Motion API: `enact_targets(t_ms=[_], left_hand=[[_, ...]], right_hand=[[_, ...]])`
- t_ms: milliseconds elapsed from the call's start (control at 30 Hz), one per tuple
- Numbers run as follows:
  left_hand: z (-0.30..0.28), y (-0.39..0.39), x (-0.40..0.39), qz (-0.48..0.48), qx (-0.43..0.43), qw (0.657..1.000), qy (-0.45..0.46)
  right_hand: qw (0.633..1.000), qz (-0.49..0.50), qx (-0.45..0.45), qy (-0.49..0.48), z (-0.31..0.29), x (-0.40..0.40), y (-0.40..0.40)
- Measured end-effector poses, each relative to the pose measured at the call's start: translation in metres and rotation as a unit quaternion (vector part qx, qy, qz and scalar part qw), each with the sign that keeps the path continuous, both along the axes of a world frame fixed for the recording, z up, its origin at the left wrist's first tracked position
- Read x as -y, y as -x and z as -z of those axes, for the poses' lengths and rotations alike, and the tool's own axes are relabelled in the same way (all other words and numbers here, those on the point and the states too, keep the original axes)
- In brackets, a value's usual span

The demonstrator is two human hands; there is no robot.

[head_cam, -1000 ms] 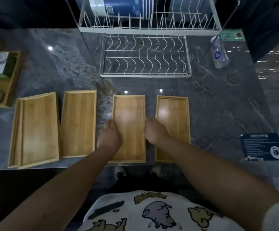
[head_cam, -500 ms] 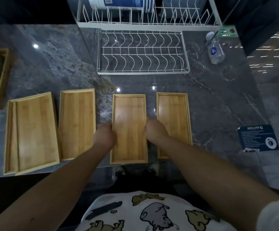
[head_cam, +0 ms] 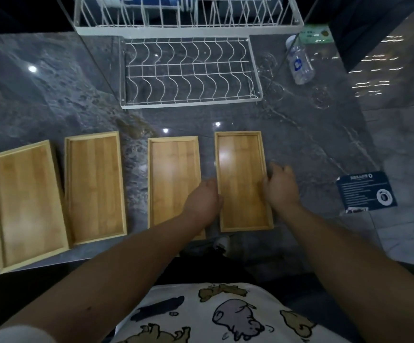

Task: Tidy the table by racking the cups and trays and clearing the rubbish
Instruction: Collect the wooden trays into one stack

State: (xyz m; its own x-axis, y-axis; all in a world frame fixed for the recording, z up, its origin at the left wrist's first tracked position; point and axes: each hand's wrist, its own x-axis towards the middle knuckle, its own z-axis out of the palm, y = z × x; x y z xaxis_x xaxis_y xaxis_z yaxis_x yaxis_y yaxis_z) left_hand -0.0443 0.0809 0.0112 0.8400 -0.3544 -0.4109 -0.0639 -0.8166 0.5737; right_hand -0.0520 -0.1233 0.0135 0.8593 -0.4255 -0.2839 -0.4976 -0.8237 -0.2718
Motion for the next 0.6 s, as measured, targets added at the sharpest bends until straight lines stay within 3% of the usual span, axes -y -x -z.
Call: enact_targets(t_ms=[167,433,600], left_hand=[[0.002,-0.025,0.021,-0.008,-0.036,0.994,-0.102],[0.003,-0.037,0.039,-0.08,-0.09,0.988,-0.096],[0.002,-0.028,0.043,-0.089,-0.058,0.991,-0.081]], right_hand=[[0.998,-0.002,-0.038,-0.052,0.016,0.01,-0.002],[0.997,-0.003,-0.054,-0.053,0.024,0.019,-0.004],[0.998,0.0,-0.039,-0.052,0.017,0.021,-0.002]])
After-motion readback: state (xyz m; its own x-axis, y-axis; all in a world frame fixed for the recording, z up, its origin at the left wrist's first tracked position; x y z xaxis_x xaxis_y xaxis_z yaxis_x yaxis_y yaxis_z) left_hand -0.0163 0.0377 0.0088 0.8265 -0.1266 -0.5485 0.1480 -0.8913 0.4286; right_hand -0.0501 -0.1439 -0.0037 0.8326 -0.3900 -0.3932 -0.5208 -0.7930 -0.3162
